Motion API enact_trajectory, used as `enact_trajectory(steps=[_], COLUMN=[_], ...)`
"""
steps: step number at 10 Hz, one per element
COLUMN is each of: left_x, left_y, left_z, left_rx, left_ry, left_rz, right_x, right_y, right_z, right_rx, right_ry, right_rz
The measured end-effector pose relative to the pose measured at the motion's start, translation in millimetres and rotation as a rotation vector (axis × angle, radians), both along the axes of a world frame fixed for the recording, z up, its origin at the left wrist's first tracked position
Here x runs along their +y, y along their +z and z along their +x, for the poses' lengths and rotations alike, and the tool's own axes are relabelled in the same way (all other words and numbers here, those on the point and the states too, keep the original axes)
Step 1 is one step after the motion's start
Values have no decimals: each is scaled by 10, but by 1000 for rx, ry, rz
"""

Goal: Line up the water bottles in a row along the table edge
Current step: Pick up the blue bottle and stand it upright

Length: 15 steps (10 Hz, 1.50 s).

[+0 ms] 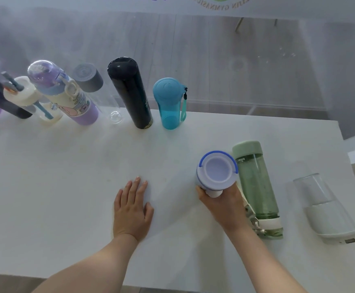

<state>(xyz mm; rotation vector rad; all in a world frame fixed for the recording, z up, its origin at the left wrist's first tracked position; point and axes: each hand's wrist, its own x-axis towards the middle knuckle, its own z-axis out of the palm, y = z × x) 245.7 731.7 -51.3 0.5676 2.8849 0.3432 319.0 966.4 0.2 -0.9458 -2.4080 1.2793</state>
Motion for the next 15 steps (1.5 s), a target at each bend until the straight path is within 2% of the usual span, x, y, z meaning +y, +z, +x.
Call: enact_trajectory(steps=[5, 8, 12, 13, 15], left_x=[-7, -6, 2, 5, 3], left_y=[21, 22, 21, 16, 37], left_z=[-3, -9, 1, 0, 10], left_rx=[-8, -6, -9, -6, -9], left_ry=[1, 0, -4, -3, -2], left_rz=[32, 41, 36, 36, 29], right_x=[528, 694, 764, 802, 912], right_y=[24, 47, 96, 105, 275], right_z=[-1378, -1754, -1830, -1758, -1335], right_rx=[68, 100, 54, 9, -111], right_ry=[-39, -4, 21, 86, 76], right_rz=[-53, -42, -55, -62, -34])
